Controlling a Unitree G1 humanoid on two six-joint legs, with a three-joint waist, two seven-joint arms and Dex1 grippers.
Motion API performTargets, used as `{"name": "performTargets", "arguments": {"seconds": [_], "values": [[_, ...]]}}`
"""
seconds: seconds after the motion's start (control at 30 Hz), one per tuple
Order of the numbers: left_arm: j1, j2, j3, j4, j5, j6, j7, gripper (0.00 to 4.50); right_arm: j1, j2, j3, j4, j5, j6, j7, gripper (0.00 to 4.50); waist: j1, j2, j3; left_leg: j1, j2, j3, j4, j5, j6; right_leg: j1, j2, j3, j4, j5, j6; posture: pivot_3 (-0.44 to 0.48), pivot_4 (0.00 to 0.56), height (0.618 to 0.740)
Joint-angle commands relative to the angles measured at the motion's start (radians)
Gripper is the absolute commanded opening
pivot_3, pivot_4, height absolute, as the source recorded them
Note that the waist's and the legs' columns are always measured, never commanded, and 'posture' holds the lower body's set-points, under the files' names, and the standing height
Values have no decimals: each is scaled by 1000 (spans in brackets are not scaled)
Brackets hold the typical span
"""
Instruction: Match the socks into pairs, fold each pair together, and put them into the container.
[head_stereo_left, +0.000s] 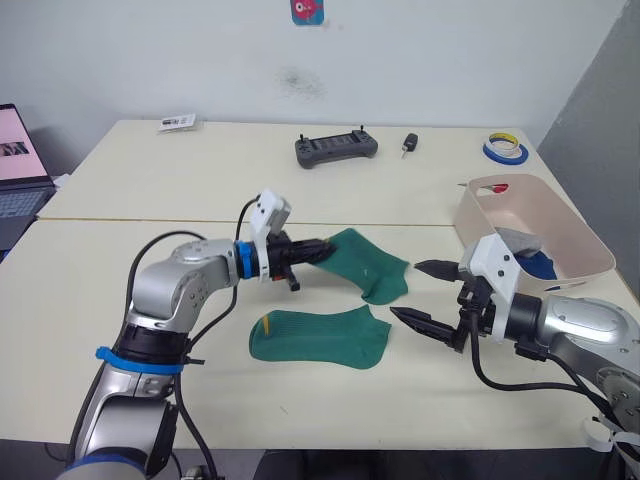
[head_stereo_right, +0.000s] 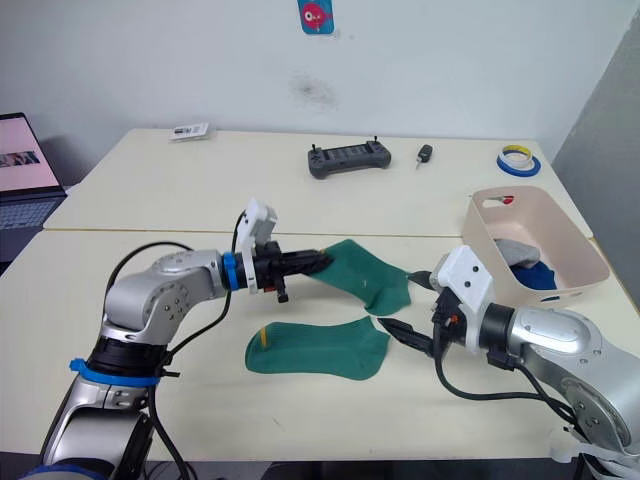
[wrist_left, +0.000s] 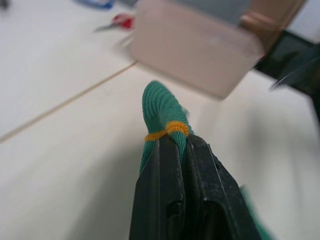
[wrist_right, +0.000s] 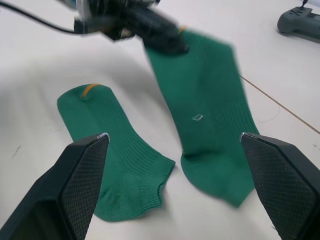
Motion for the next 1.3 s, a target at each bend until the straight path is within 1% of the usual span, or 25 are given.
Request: {"name": "performTargets", "arguments": {"seconds": [0.03, 0.13, 0.23, 0.37, 0.47, 0.53, 0.57, 0.6, 0.63, 0.73, 0.83, 0.93, 0.97, 1.0, 1.1, 1.17, 1.3], "values": [[-2, -6, 38, 14, 29, -51, 32, 38, -16, 9, 22, -10, -26, -15, -40, 4500, 1, 0, 0, 0, 0, 0, 0, 0, 0, 0, 0, 0, 0, 0, 0, 0, 150, 740], [0, -21, 70, 53, 47, -65, 83, 38, -27, 29, 62, 20, -65, -18, -81, 4500, 3, 0, 0, 0, 0, 0, 0, 0, 0, 0, -1, 0, 0, 0, 0, 0, 150, 740], [13, -15, 96, 69, 59, -58, 114, 38, -45, 72, 108, 69, -105, -16, -129, 4500, 1, 0, 0, 0, 0, 0, 0, 0, 0, 0, -1, 0, 0, 0, 0, 0, 150, 740], [61, 2, 102, 42, 66, -51, 108, 38, -75, 150, 155, 159, -165, -20, -193, 4500, -3, 0, 0, 0, 0, 0, 0, 0, 0, -1, -4, 0, 1, 0, 0, 0, 150, 740], [81, -12, 111, 35, 57, -67, 105, 38, -95, 187, 191, 207, -211, -44, -208, 4500, -1, 0, 0, 0, 0, 1, 0, 0, 0, -2, -4, 0, 2, 0, 0, 0, 150, 740], [84, -4, 102, 42, 70, -76, 98, 38, -107, 209, 202, 224, -228, -51, -211, 4500, -1, 0, 0, 0, 0, 0, 0, 0, 0, -2, -4, 0, 2, 0, 0, 0, 150, 740], [85, -1, 98, 43, 75, -77, 95, 500, -110, 215, 206, 227, -234, -54, -210, 4500, -1, 0, 0, 0, 0, 0, 0, 0, 0, -2, -4, 0, 2, 0, 0, 0, 150, 740], [86, 3, 100, 49, 95, -102, 109, 636, -113, 222, 215, 231, -242, -57, -207, 4500, -1, 0, 0, 0, 0, 0, 0, 0, 0, -2, -4, 0, 2, 0, 0, 0, 150, 740], [89, 7, 103, 55, 116, -137, 121, 914, -114, 228, 223, 232, -251, -60, -204, 4500, -1, 0, 0, 0, 0, 0, 0, 0, 0, -2, -4, 0, 2, 0, 0, 0, 150, 740], [106, 24, 116, 72, 161, -220, 129, 1894, -115, 241, 237, 234, -268, -67, -201, 4500, -1, 0, 0, 0, 0, 1, 0, 0, 0, -2, -5, 0, 2, 0, 0, 0, 150, 740], [140, 51, 134, 95, 232, -353, 160, 2814, -108, 251, 249, 232, -285, -76, -198, 4500, -4, 0, 0, 0, 0, 1, 0, 0, 0, -2, -5, 0, 2, 0, 0, 0, 150, 740], [172, 53, 188, 107, 228, -383, 198, 3760, -101, 255, 255, 229, -298, -84, -194, 4500, -3, 0, 0, 0, 0, 1, 0, 0, 0, -3, -5, 0, 3, 0, 0, 0, 150, 740], [188, 45, 213, 95, 197, -347, 202, 4030, -99, 256, 256, 228, -301, -86, -193, 4500, -2, 1, 0, 0, 0, 1, 0, 0, 0, -3, -5, 0, 4, 0, 0, 0, 150, 740], [199, 38, 228, 85, 174, -318, 203, 4404, -98, 257, 256, 228, -303, -88, -192, 4500, -2, 0, 0, 0, 0, 1, 0, 0, 0, -2, -5, 0, 4, 0, 0, 0, 150, 740], [256, 23, 285, 25, 69, -143, 207, 4463, -95, 260, 259, 226, -313, -94, -187, 4500, -3, 0, 0, 0, 0, 1, 0, 0, 0, -3, -6, 0, 4, 0, 0, 0, 150, 740], [283, 13, 312, -5, 27, -57, 237, 4463, -94, 263, 259, 226, -318, -97, -183, 4500, -3, 0, 0, 0, 0, 1, 0, 0, 0, -3, -6, 0, 4, 0, 0, 0, 150, 740], [329, -41, 362, -94, -101, 137, 295, 4463, -94, 263, 261, 223, -325, -103, -175, 4500, -3, 1, 0, 0, 0, 0, 0, 0, 0, -2, -6, 0, 5, 0, 0, 0, 150, 740]]}}
